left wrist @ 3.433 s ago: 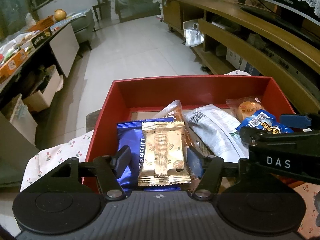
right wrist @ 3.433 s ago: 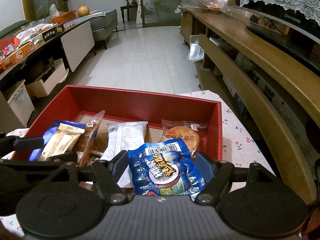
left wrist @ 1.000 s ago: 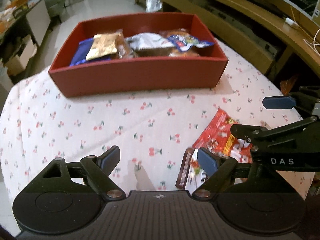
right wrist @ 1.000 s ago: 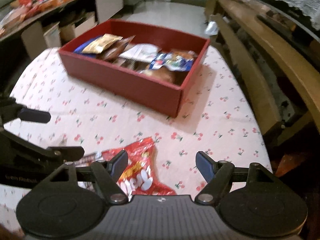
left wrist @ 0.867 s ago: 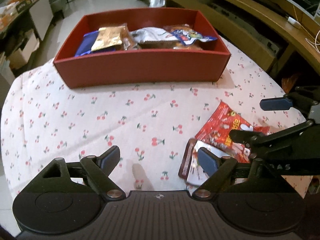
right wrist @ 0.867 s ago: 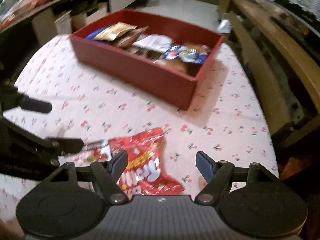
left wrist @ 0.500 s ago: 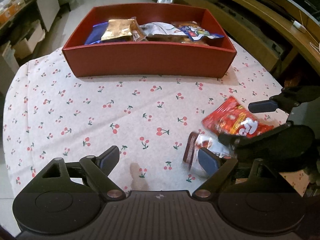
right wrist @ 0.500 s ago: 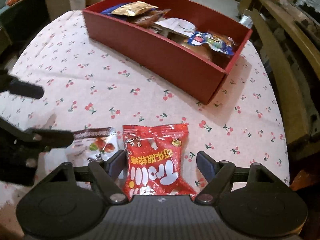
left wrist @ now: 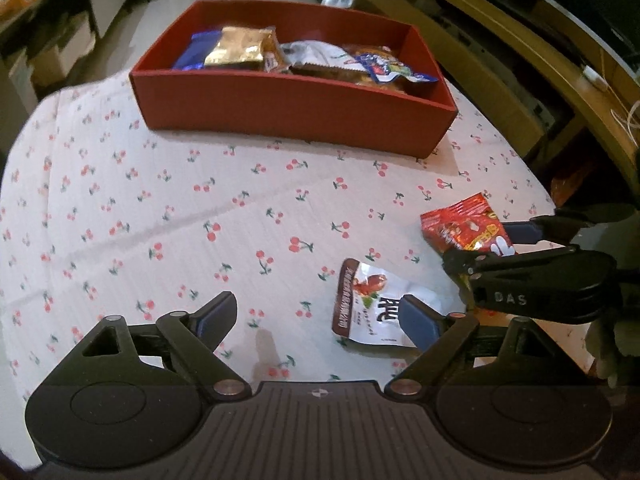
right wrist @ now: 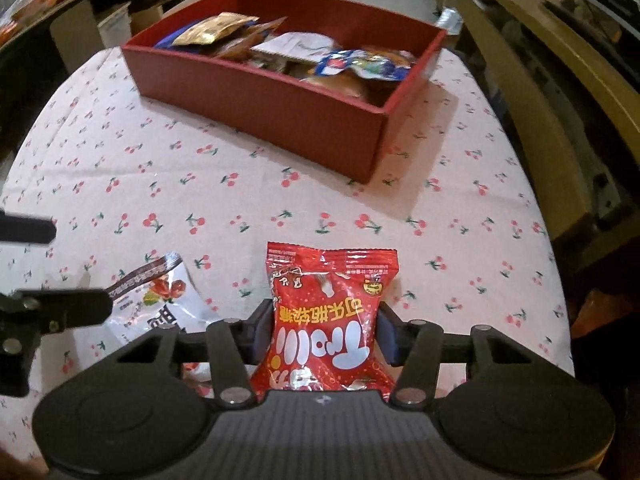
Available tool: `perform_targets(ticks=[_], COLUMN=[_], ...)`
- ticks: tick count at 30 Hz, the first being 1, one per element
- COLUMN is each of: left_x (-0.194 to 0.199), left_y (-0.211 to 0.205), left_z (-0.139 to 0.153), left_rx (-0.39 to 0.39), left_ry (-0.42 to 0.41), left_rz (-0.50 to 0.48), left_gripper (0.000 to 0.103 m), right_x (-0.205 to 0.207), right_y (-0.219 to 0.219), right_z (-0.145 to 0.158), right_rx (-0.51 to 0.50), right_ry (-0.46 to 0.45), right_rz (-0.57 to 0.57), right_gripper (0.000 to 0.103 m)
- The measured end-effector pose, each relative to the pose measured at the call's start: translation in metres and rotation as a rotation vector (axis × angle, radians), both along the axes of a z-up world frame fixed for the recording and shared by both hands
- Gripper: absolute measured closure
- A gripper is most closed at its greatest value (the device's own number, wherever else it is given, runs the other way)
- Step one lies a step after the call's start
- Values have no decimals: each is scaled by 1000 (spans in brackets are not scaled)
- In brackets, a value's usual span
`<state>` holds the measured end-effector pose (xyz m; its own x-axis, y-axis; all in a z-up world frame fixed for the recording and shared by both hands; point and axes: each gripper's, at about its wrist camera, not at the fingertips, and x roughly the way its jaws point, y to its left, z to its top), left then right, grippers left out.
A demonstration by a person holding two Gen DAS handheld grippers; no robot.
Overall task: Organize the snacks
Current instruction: 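Grasp the red snack bag with right tool while left tool reaches for the white pouch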
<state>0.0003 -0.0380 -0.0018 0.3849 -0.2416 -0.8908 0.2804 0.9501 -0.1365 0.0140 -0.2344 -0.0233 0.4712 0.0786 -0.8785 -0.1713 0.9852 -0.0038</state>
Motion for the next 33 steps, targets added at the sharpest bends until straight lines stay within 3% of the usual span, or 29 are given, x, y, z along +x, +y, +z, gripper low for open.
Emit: perform_targets(ticks=[6,13,19,26,31,33], left_x=[1,-14,-22,-8,21,32], left_y=[-21,-35,-39,-48,-37,-38], left_z=[-12,-12,-11,-29,-33,-33], left_rx=[-6,-24,-95,-119,-70,28], left_ry=[30,63,97,147,100,51], left_rz=[52,36,46,60,117,120], left_gripper=[11,11,10,10,10,10], right_x=[-3,-8,-10,-9,-6,-5], right_y=[-16,-34,-35,-40,-39,-37], right_z=[8,17,28,26,23,22], right_rx=[16,58,84,80,75,70], right_ry=[-25,-55,-86,-77,-70,-66], right_rz=[-53,-94,-95,-113,-116,-114], right_gripper=[35,35,35,35,35,35])
